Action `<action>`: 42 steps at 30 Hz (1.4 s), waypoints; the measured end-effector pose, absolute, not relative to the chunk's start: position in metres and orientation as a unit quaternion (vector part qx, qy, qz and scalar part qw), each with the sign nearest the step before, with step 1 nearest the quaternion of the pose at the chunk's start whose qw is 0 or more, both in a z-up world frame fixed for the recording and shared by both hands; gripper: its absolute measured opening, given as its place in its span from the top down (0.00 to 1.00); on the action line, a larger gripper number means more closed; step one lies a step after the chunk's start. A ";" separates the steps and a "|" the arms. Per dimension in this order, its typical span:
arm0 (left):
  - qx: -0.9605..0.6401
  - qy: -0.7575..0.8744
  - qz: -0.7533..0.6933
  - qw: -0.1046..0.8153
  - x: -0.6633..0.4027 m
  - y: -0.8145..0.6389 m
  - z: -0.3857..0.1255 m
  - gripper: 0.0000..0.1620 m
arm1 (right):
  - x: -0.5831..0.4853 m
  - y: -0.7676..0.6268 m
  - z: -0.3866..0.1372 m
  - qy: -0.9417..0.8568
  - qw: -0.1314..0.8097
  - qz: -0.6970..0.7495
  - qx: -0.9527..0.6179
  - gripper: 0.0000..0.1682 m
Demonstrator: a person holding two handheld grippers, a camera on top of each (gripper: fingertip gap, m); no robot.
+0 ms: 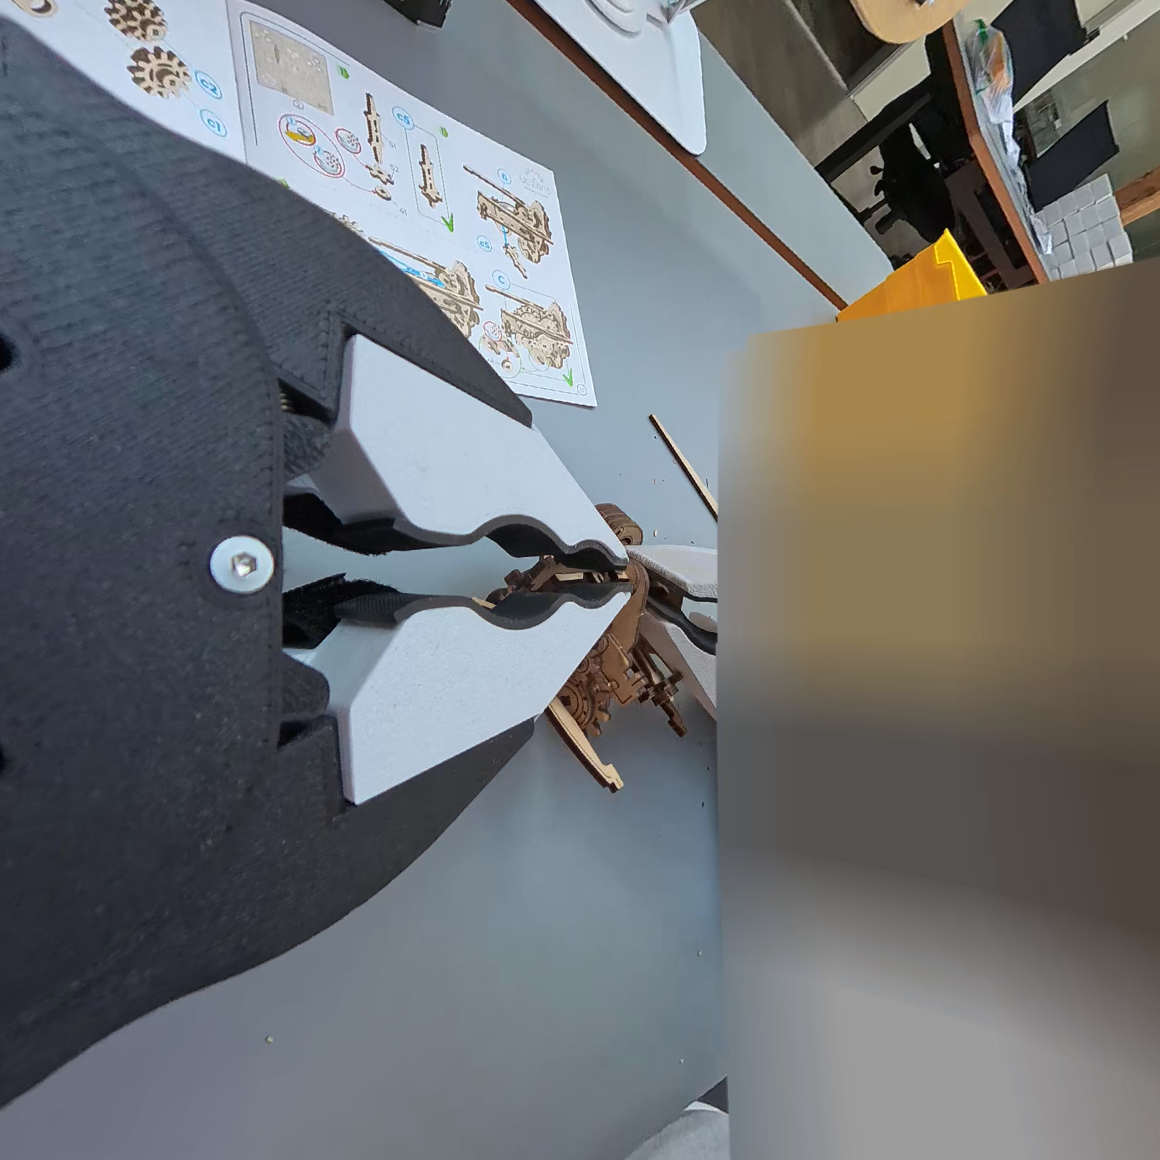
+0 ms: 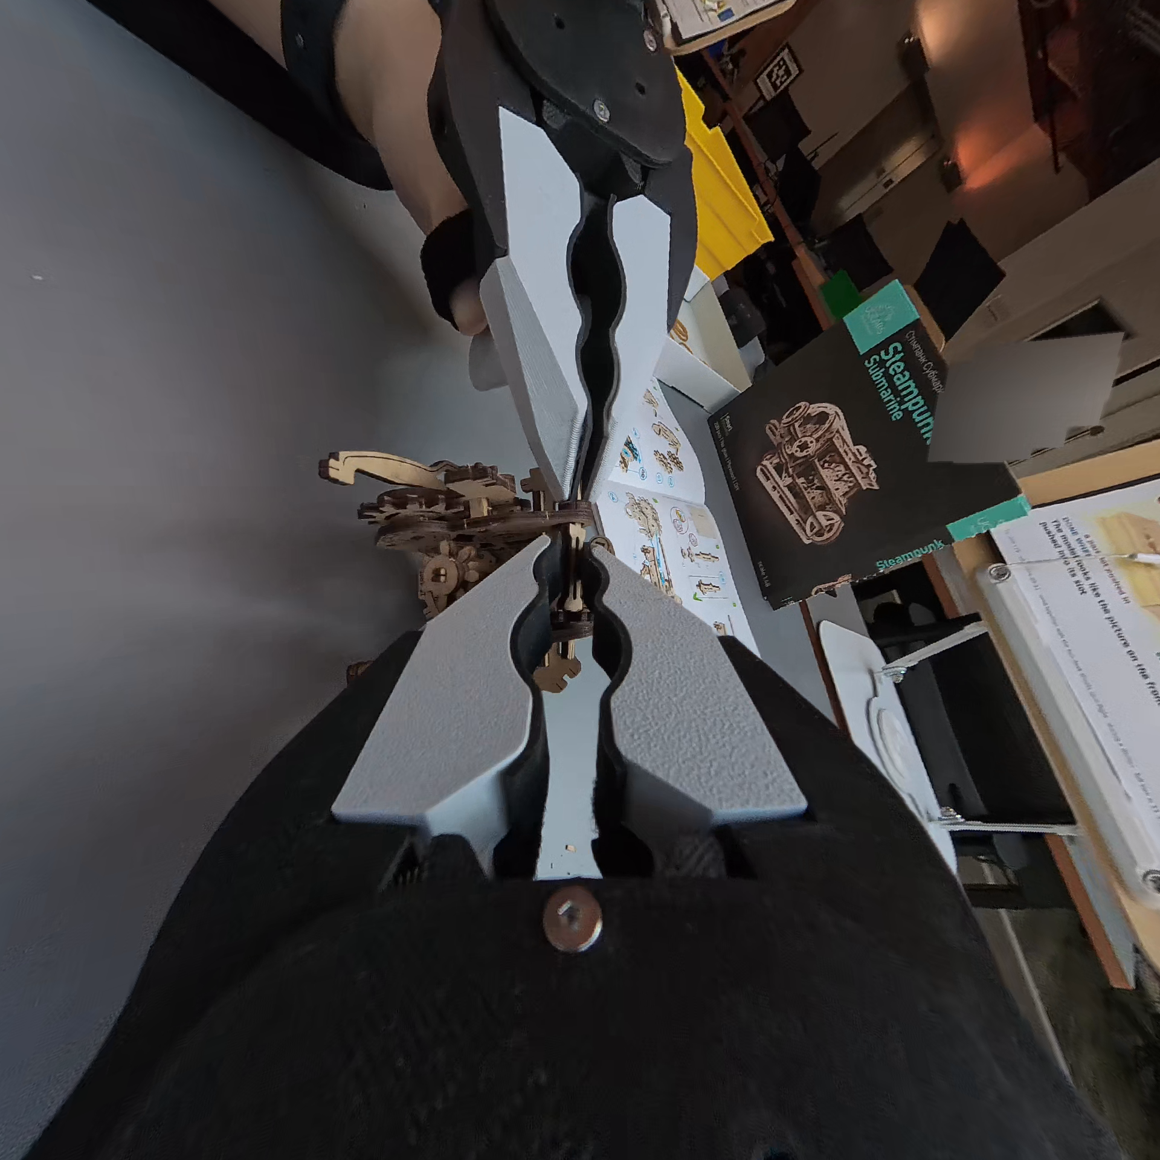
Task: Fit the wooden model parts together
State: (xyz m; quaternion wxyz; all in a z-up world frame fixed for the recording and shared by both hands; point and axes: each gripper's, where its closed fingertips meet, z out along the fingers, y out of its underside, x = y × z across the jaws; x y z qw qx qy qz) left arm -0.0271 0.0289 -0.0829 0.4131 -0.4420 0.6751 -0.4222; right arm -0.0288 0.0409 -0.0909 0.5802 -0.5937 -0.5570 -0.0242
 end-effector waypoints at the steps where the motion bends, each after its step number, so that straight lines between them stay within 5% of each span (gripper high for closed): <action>1: -0.439 0.675 -0.425 0.415 -0.027 0.028 -0.083 0.99 | -0.029 0.040 -0.090 -0.568 0.585 -0.045 -0.578 0.99; 23: -0.435 0.677 -0.421 0.419 -0.028 0.024 -0.082 0.99 | -0.029 0.040 -0.089 -0.594 0.578 -0.180 -0.530 1.00; 42: -0.449 0.684 -0.323 0.475 -0.021 0.029 -0.085 0.99 | -0.026 0.044 -0.092 -0.560 0.551 -0.151 -0.600 1.00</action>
